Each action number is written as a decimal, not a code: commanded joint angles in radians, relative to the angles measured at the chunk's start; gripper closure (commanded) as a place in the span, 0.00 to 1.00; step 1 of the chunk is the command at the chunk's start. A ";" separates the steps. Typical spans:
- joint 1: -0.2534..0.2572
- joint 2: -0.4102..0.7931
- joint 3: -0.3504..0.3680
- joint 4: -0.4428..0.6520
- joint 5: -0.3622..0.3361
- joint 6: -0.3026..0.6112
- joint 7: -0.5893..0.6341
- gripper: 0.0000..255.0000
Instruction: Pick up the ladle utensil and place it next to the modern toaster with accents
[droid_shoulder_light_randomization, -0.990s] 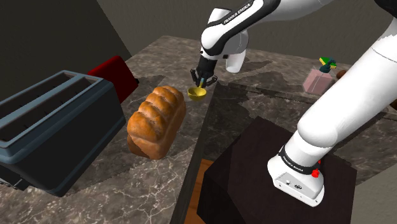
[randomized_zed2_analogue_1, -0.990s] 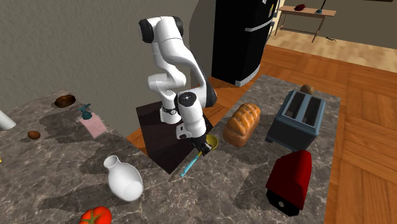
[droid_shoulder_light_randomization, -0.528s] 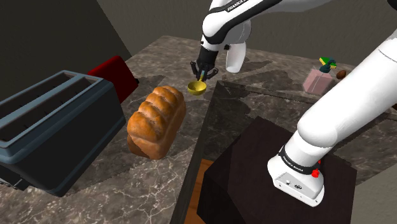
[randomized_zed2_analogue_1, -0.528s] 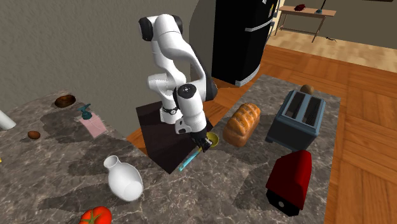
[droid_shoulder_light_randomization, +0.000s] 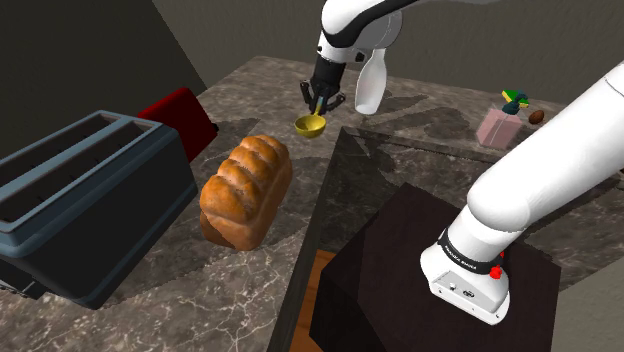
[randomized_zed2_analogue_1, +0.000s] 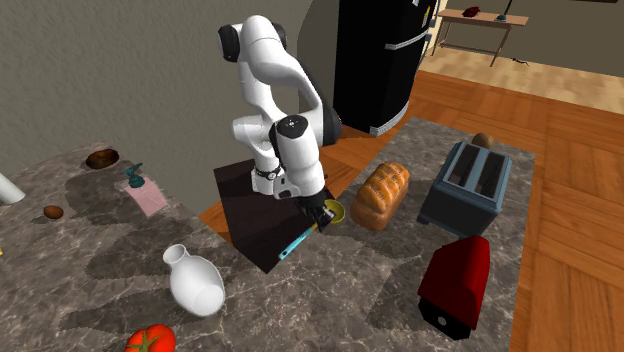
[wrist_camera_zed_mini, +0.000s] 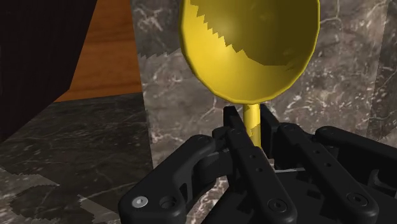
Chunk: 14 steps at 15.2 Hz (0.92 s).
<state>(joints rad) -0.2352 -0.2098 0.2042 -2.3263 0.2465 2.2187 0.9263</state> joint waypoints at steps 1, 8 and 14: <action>0.000 -0.012 -0.001 0.017 -0.002 -0.029 0.005 1.00; -0.004 -0.043 -0.007 0.083 -0.010 -0.125 0.020 1.00; -0.006 -0.061 -0.011 0.147 -0.017 -0.206 0.032 1.00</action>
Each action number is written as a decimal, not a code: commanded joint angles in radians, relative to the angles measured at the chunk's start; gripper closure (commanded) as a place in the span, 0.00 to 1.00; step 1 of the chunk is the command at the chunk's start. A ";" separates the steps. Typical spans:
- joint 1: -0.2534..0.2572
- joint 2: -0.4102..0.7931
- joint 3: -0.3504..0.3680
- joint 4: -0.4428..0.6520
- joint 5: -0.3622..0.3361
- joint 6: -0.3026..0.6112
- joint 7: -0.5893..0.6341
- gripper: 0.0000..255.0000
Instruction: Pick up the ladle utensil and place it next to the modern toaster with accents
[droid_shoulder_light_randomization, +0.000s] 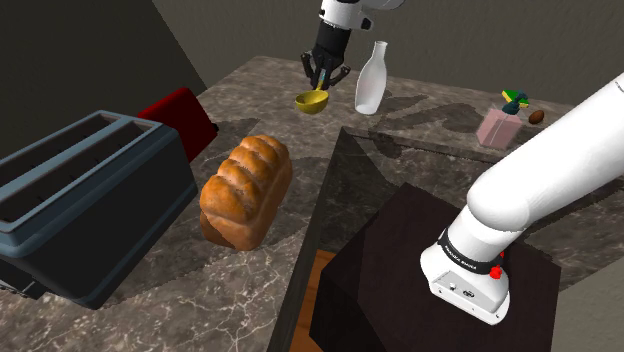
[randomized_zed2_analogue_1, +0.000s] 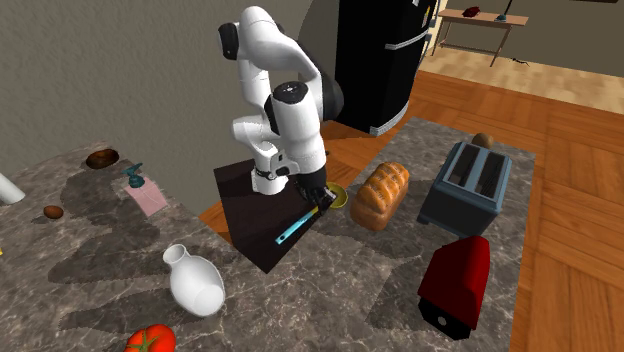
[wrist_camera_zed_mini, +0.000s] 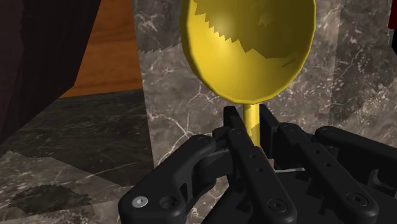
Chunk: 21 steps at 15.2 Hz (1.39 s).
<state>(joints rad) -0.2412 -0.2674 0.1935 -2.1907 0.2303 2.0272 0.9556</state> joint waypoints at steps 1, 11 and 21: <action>-0.001 -0.005 -0.002 0.023 -0.002 -0.028 0.004 1.00; -0.005 -0.014 -0.009 0.148 -0.013 -0.161 0.025 1.00; 0.010 -0.046 0.012 0.215 -0.009 -0.251 0.077 1.00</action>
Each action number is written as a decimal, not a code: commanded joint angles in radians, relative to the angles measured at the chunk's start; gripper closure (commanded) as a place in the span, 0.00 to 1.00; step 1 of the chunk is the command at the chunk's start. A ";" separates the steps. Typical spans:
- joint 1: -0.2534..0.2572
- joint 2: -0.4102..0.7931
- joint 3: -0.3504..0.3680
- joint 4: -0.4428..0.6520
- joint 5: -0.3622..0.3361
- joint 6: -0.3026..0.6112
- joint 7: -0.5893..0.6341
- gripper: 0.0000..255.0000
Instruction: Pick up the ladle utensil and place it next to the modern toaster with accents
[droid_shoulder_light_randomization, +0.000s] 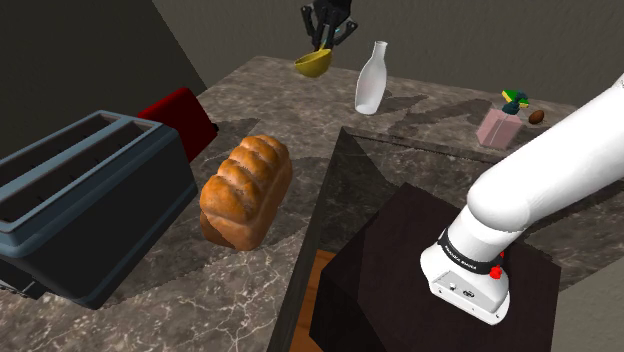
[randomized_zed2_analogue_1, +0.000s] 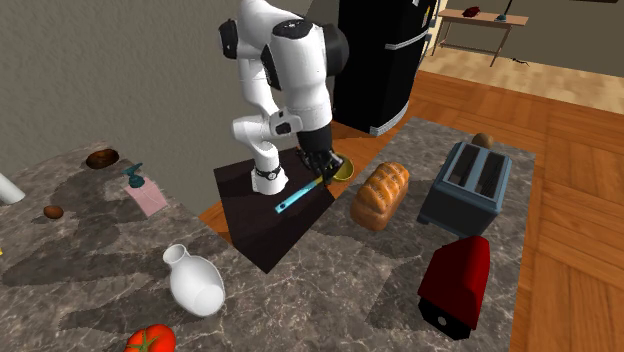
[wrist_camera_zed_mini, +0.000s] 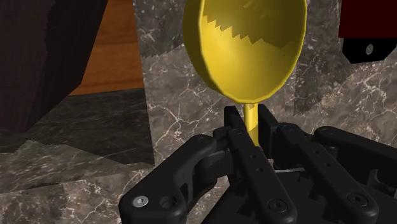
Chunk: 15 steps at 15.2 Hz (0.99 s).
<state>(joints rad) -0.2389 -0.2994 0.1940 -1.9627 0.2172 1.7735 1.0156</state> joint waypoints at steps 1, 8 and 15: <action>0.016 -0.032 0.024 -0.029 0.009 0.005 0.036 1.00; 0.077 -0.137 0.123 -0.112 0.054 0.015 0.177 1.00; 0.135 -0.196 0.237 -0.139 0.100 0.021 0.332 1.00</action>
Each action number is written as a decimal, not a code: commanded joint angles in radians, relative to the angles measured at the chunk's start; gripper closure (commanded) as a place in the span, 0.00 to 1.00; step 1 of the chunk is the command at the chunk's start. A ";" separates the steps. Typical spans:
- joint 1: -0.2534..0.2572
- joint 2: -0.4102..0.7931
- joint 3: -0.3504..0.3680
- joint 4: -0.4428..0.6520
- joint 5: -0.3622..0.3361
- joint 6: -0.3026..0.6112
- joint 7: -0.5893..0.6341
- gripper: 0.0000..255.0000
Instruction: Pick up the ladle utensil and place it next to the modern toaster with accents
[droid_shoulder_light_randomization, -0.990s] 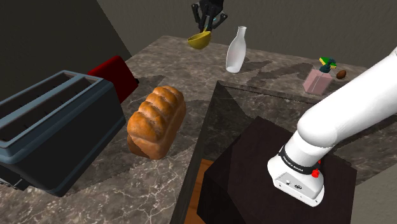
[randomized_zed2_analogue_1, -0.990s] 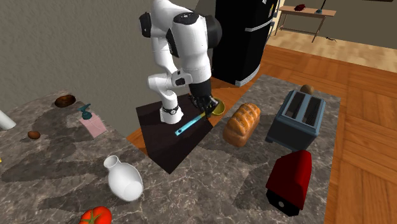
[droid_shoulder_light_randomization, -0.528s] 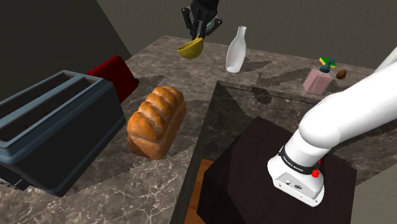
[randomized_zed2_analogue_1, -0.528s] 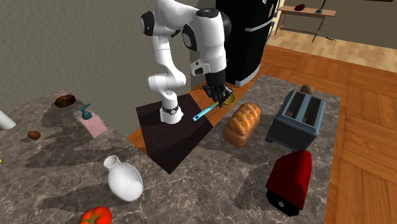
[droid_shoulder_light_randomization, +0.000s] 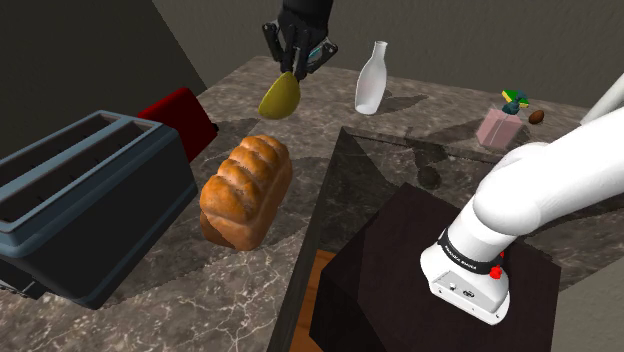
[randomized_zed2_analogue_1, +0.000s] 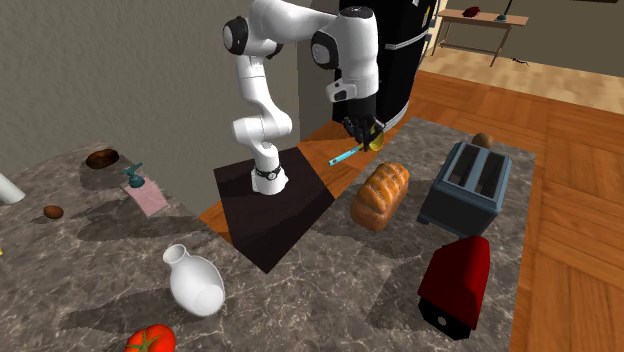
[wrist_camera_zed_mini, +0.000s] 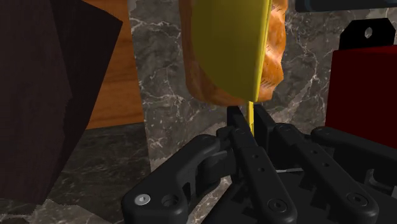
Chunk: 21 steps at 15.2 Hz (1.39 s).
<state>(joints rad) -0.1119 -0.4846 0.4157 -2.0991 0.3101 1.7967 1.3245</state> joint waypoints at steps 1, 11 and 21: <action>0.016 -0.016 0.033 -0.002 0.013 -0.002 0.046 1.00; 0.069 -0.001 0.234 0.063 0.049 0.015 0.293 1.00; 0.047 0.141 0.516 0.237 -0.016 0.041 0.587 1.00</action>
<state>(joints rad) -0.0576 -0.3641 0.9009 -1.8926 0.3084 1.8439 1.8768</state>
